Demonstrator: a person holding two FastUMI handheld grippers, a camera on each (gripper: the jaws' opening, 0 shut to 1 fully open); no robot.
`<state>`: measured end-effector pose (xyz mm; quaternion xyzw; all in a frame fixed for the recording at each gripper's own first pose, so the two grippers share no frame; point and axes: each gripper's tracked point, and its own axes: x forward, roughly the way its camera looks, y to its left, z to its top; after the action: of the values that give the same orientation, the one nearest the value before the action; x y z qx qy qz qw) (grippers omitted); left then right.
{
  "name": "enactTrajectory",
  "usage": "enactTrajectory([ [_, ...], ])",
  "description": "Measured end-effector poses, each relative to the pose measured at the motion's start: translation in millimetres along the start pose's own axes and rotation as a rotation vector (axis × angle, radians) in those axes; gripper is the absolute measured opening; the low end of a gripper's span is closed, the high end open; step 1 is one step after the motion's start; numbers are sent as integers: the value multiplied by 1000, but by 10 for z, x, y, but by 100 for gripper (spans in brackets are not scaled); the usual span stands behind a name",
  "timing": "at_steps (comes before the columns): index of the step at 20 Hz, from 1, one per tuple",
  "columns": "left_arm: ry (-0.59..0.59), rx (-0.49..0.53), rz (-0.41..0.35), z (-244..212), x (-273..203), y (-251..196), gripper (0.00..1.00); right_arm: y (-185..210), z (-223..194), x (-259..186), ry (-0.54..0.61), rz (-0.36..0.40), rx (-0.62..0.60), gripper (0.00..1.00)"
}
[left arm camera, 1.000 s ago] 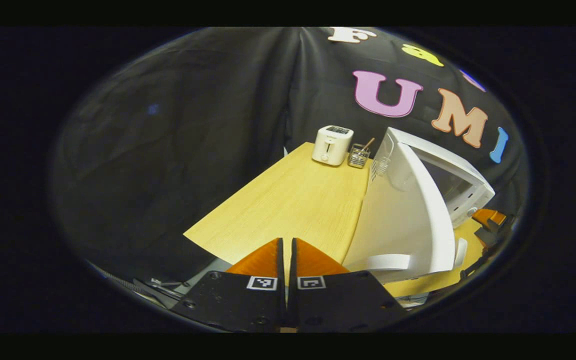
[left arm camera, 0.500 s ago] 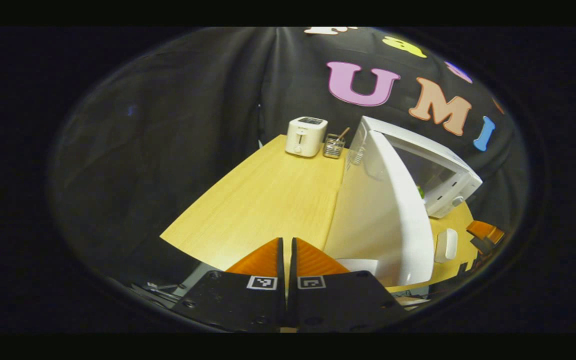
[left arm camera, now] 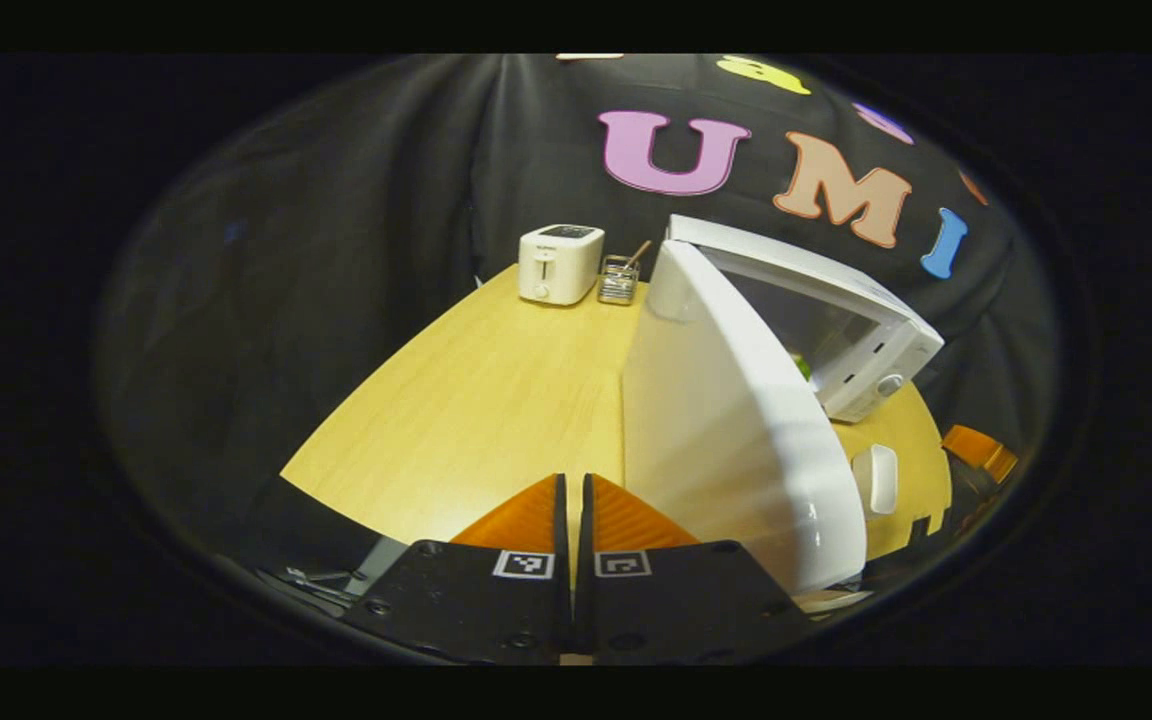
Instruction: Open the microwave oven with the left hand, put the food in, and close the microwave oven.
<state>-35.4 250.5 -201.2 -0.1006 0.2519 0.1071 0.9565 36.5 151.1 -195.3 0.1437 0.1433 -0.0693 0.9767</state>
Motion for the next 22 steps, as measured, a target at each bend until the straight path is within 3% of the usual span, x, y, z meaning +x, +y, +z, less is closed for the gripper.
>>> enactTrajectory([
  [2,-5,17,-13,40,19,-187,0,-68,120,42,-22,11,10,100],
  [3,-6,32,-18,46,30,-276,0,-90,212,64,-42,26,12,92],
  [4,-6,68,-53,60,31,-606,1,-130,391,107,-77,50,-14,92],
  [5,-4,79,-65,59,35,-707,1,-144,454,129,-91,56,-26,100],
  [7,-6,101,-74,69,66,-869,1,-180,587,159,-122,66,-51,100],
  [8,-3,102,-79,65,76,-961,1,-194,651,172,-134,72,-60,92],
  [9,-2,106,-87,63,95,-1049,1,-224,704,186,-146,75,-72,92],
  [10,0,113,-97,70,111,-1136,1,-245,745,202,-152,79,-81,100],
  [11,2,123,-104,72,136,-1220,1,-270,776,209,-159,82,-91,92],
  [13,2,145,-116,95,179,-1381,1,-285,870,223,-180,97,-101,92],
  [14,1,156,-124,111,202,-1469,1,-302,924,217,-194,100,-109,100],
  [15,2,166,-134,123,218,-1554,1,-330,969,222,-209,102,-119,99],
  [16,2,177,-145,142,249,-1636,1,-348,1006,234,-218,103,-126,92],
  [18,1,199,-161,180,313,-1808,1,-406,1029,238,-222,102,-141,91],
  [19,-2,210,-169,204,346,-1890,1,-446,1046,239,-222,97,-143,99],
  [20,-6,221,-178,233,389,-1982,1,-489,1066,240,-226,92,-143,92],
  [22,-13,241,-191,277,467,-2156,1,-583,1078,270,-225,77,-136,91],
])
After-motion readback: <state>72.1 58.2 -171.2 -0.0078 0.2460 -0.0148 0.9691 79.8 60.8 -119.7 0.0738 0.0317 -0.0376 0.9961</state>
